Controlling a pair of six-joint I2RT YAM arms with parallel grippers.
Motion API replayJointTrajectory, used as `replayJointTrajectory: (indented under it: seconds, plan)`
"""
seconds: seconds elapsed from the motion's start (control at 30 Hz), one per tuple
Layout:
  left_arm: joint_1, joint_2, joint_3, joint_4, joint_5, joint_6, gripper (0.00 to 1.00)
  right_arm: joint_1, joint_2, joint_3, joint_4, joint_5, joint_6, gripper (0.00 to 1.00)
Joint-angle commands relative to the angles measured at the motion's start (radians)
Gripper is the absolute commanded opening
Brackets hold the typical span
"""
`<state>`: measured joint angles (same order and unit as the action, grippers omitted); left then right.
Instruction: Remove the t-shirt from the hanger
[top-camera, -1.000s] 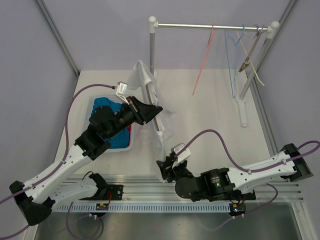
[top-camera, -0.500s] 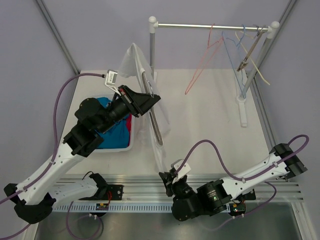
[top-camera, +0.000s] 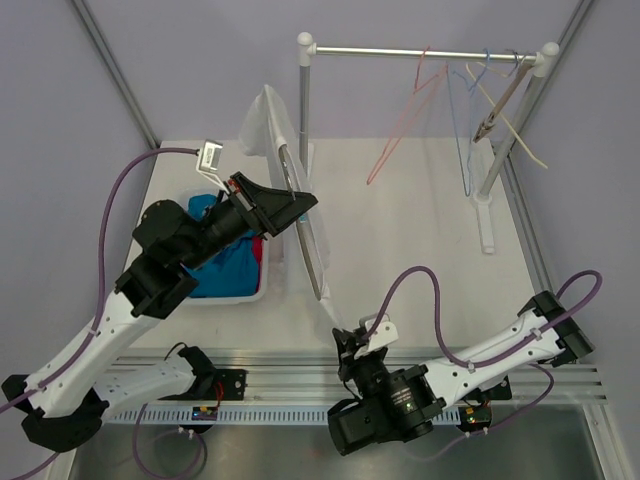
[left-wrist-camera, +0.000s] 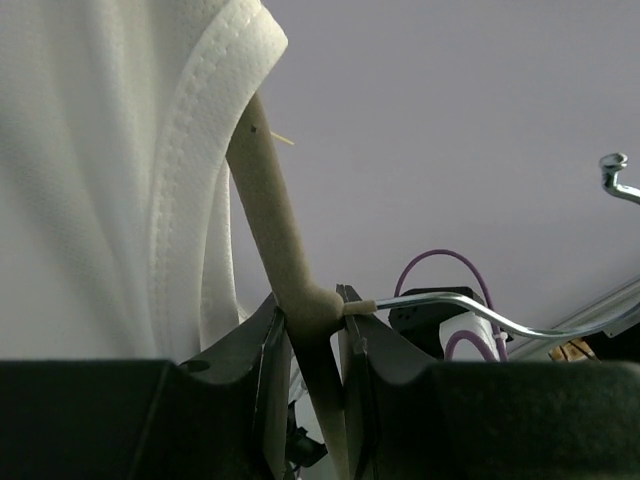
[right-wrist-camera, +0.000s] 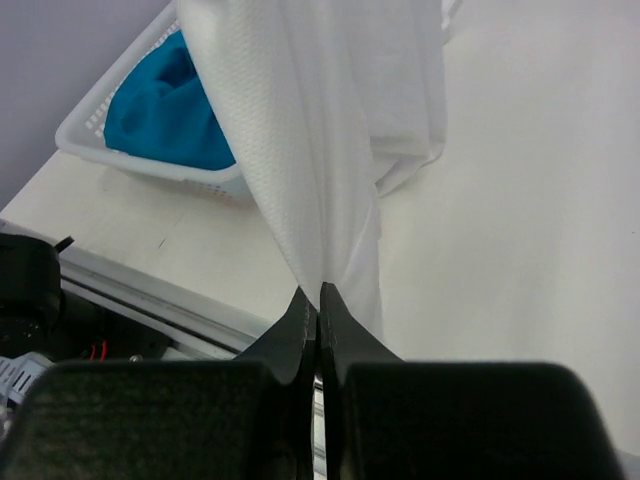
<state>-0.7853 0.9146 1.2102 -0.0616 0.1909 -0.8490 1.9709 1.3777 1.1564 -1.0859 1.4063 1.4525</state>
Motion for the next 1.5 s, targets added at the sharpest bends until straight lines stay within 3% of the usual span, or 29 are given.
replayJointTrajectory:
  seconds: [0.0, 0.03, 0.07, 0.3, 0.4, 0.43, 0.47, 0.57, 0.7, 0.8, 0.87, 0.9, 0.93, 1.0, 1.1, 1.17, 1.3, 1.37, 1.47]
  plan:
    - [0.009, -0.042, 0.009, 0.193, 0.036, -0.044, 0.0, -0.02, 0.082, 0.052, -0.392, 0.095, 0.363, 0.0]
    - [0.009, -0.045, 0.015, 0.198, 0.054, -0.057, 0.0, -0.032, 0.104, 0.048, -0.537, 0.098, 0.557, 0.0]
    - [0.008, -0.045, 0.023, 0.204, 0.065, -0.064, 0.0, -0.044, 0.131, 0.043, -0.554, 0.106, 0.581, 0.0]
    - [0.008, -0.077, 0.0, 0.218, 0.078, -0.087, 0.0, -0.127, 0.304, 0.146, -0.557, 0.151, 0.526, 0.02]
    - [0.008, -0.082, -0.008, 0.217, 0.076, -0.069, 0.0, -0.156, 0.267, 0.131, -0.557, 0.161, 0.537, 0.42]
    - [0.008, -0.083, -0.009, 0.215, 0.07, -0.055, 0.0, -0.158, 0.253, 0.134, -0.557, 0.157, 0.502, 0.59]
    - [0.008, -0.082, -0.012, 0.2, 0.061, -0.041, 0.0, -0.156, 0.233, 0.164, -0.559, 0.148, 0.47, 0.85]
    - [0.008, -0.076, -0.018, 0.163, 0.012, 0.04, 0.0, -0.109, 0.161, 0.221, -0.557, 0.114, 0.312, 0.99]
    - [0.008, -0.048, -0.034, 0.137, -0.094, 0.146, 0.0, -0.066, 0.095, 0.299, -0.537, 0.022, 0.139, 0.99]
    - [0.017, -0.026, -0.061, 0.152, -0.111, 0.137, 0.0, -0.064, 0.017, 0.275, -0.364, -0.085, -0.126, 0.99]
    - [0.017, -0.008, -0.073, 0.181, -0.111, 0.137, 0.0, -0.066, -0.075, 0.183, -0.031, -0.166, -0.471, 0.99]
    - [0.018, -0.003, -0.075, 0.183, -0.122, 0.142, 0.0, -0.085, -0.217, 0.124, 0.145, -0.335, -0.764, 0.96]
    - [0.02, 0.006, -0.077, 0.187, -0.123, 0.14, 0.0, -0.107, -0.297, 0.056, 0.495, -0.453, -0.881, 0.93]
    - [0.021, 0.009, -0.08, 0.19, -0.123, 0.142, 0.0, -0.186, -0.528, -0.122, 0.772, -0.719, -0.974, 0.86]
    - [0.021, 0.007, -0.08, 0.184, -0.116, 0.14, 0.0, -0.201, -0.653, -0.098, 0.72, -0.709, -0.968, 0.79]
    - [0.021, 0.009, -0.083, 0.19, -0.111, 0.13, 0.0, -0.201, -0.629, 0.004, 0.654, -0.639, -0.98, 0.77]
    - [0.021, 0.032, -0.104, 0.22, -0.077, 0.068, 0.0, -0.216, -0.346, 0.29, 0.405, -0.42, -1.03, 0.83]
    - [0.021, 0.041, -0.109, 0.227, -0.07, 0.051, 0.0, -0.245, -0.225, 0.43, 0.313, -0.379, -1.052, 0.84]
    - [0.021, 0.053, -0.109, 0.24, -0.045, 0.025, 0.0, -0.326, -0.167, 0.496, 0.305, -0.437, -1.115, 0.81]
